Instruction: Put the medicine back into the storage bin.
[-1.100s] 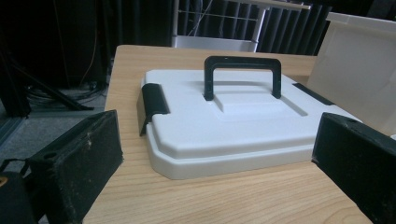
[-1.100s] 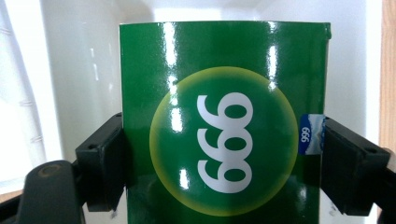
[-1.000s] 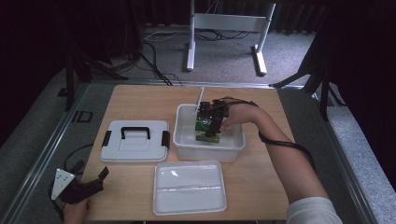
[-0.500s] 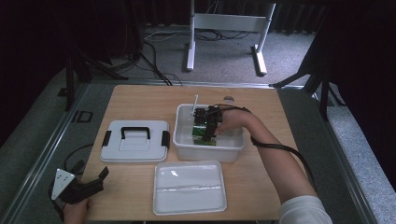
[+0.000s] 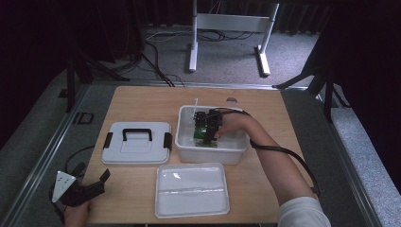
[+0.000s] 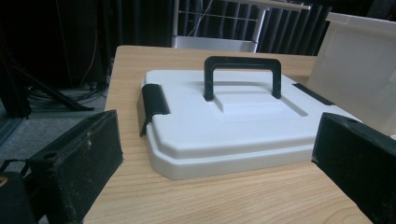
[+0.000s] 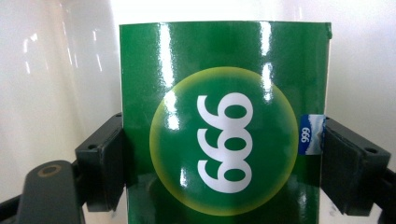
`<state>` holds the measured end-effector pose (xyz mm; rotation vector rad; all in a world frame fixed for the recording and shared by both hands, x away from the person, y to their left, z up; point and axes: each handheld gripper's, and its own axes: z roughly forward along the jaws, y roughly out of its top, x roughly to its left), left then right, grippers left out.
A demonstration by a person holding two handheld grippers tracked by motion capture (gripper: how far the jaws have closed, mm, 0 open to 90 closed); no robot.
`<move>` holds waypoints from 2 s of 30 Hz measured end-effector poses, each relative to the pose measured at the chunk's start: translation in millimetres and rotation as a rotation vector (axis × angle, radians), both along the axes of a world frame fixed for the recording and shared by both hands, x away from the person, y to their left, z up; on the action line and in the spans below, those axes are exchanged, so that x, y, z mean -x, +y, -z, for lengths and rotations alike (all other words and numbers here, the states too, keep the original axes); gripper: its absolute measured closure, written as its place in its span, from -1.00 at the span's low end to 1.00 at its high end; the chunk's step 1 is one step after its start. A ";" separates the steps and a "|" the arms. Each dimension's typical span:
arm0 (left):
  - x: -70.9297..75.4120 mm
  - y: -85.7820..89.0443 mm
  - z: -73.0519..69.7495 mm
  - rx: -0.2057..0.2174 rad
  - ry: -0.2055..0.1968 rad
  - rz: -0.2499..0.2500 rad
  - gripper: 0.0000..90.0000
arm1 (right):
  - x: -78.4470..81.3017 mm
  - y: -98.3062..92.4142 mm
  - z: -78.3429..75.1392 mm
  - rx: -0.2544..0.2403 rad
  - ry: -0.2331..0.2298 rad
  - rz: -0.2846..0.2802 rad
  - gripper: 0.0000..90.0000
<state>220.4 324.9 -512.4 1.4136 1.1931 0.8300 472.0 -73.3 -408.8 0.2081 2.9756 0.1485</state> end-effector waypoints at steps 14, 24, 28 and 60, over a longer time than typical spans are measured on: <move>-0.1 -0.3 -0.1 -0.003 0.001 -0.002 -0.97 | 0.4 -4.9 -0.6 -0.032 0.014 0.050 -0.74; -0.1 -0.3 -0.1 -0.002 0.002 -0.002 -0.97 | 11.3 -11.2 -26.1 -0.081 -0.015 0.048 -0.76; -0.1 -0.3 -0.1 -0.003 0.003 -0.002 -0.97 | 16.2 -15.6 -34.3 -0.084 -0.029 0.047 -0.72; -0.1 -0.4 -0.1 -0.004 0.001 -0.005 -0.97 | 105.4 -49.5 -81.2 -0.206 -0.011 -0.065 -0.62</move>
